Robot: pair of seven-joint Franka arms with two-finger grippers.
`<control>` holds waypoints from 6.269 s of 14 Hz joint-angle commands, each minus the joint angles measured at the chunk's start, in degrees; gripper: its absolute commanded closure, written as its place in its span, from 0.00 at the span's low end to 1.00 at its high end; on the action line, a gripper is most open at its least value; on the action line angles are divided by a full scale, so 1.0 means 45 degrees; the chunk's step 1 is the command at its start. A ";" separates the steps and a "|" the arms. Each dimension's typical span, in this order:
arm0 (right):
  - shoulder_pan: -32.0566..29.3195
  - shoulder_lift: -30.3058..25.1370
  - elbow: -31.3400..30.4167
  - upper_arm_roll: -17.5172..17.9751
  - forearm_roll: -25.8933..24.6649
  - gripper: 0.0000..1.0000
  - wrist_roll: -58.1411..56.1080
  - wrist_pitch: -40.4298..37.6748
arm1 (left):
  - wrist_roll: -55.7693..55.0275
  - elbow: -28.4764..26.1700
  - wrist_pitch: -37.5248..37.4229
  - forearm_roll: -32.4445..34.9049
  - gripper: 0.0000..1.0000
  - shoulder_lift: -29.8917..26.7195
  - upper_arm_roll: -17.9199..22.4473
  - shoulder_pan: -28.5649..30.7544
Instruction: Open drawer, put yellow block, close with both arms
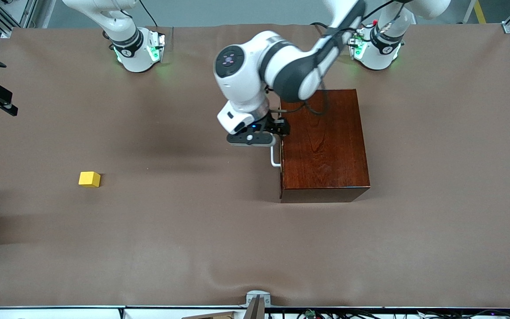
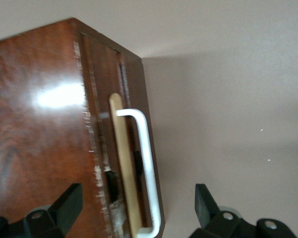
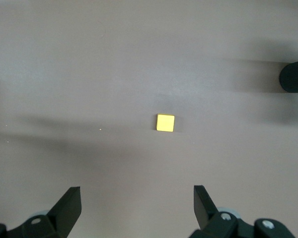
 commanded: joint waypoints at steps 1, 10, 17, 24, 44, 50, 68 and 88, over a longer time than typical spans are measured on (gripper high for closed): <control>-0.0111 -0.0138 0.0007 0.0112 -0.0193 0.00 0.0107 -0.0132 | -0.0222 0.0622 0.0270 0.0271 0.00 0.0716 0.0549 -0.0517; -0.0111 -0.0138 0.0007 0.0112 -0.0173 0.00 0.0127 -0.0132 | -0.0828 0.0504 0.0546 0.0290 0.00 0.1851 0.0627 -0.0810; -0.0111 -0.0138 0.0007 0.0112 -0.0173 0.00 0.0127 -0.0132 | -0.1629 0.0504 0.0663 0.0134 0.00 0.2027 0.0530 -0.0791; -0.0111 -0.0118 0.0007 0.0112 -0.0173 0.00 0.0127 -0.0132 | -0.2916 0.0505 0.1229 -0.0392 0.00 0.2183 0.0510 -0.0810; -0.0189 -0.0021 0.0046 0.0112 -0.0173 0.00 0.0127 -0.0113 | -0.6414 0.0622 0.4626 -0.0686 0.00 0.2749 -0.0056 -0.0830; -0.0111 0.0330 0.0456 0.0131 -0.0894 0.00 0.0127 0.0043 | -0.7078 0.0817 0.5622 -0.0998 0.00 0.2984 -0.0154 -0.0830; -0.0501 0.1639 0.0456 0.0112 -0.0974 0.00 0.0127 0.1058 | -0.7410 0.1578 0.6757 -0.1565 0.00 0.3336 -0.0252 -0.0986; -0.0834 0.3787 -0.0070 0.0190 -0.0292 0.00 0.1064 0.1976 | -0.6010 0.1208 -0.0541 -0.0922 0.00 -0.2070 -0.0037 0.2114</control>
